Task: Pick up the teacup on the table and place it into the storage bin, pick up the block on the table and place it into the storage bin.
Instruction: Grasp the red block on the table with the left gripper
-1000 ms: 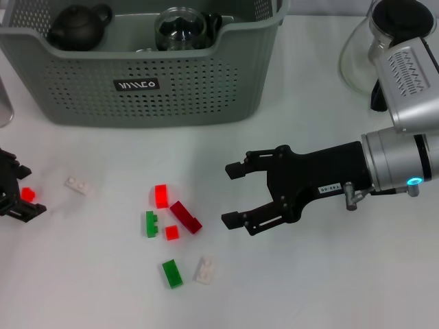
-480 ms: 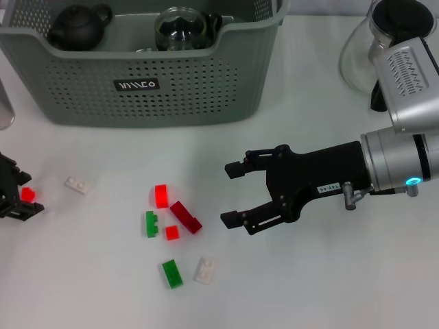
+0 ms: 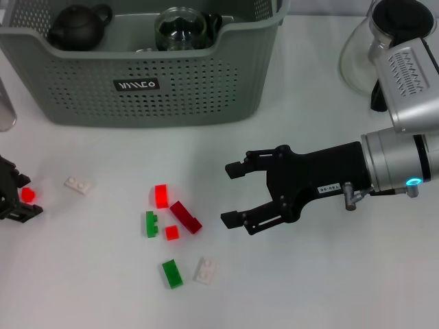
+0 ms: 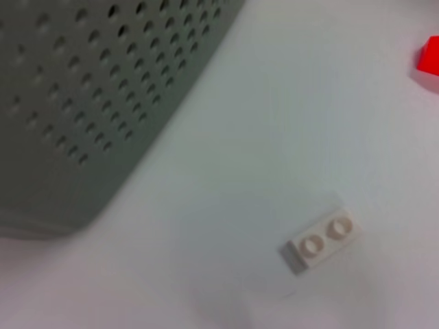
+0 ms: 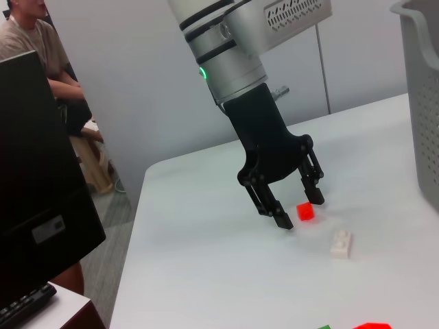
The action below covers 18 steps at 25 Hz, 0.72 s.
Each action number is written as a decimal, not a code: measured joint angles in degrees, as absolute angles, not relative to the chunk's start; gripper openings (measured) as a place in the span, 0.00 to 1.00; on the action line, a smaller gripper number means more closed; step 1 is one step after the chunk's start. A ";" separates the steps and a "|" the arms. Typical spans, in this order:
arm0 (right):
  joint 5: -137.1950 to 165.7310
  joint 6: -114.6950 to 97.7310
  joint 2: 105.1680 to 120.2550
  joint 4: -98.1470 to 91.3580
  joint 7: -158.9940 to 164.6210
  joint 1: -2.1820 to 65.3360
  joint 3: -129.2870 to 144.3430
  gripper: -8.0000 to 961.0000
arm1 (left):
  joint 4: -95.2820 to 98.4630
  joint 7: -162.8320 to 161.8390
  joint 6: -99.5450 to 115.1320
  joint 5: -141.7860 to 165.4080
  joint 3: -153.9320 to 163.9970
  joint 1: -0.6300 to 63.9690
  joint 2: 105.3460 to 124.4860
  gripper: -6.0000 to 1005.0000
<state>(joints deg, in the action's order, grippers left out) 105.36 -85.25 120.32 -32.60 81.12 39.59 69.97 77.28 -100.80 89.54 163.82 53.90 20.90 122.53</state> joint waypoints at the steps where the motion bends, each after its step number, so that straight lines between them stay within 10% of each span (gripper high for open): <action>1: 105.36 -85.25 120.32 -32.60 81.12 39.60 69.98 0.98 | 77.27 -100.83 89.54 163.82 53.90 20.87 122.52 0.59; 18: 105.26 -85.25 120.32 -32.61 81.12 39.22 69.72 0.98 | 77.46 -101.71 90.42 163.83 54.05 21.07 122.52 0.37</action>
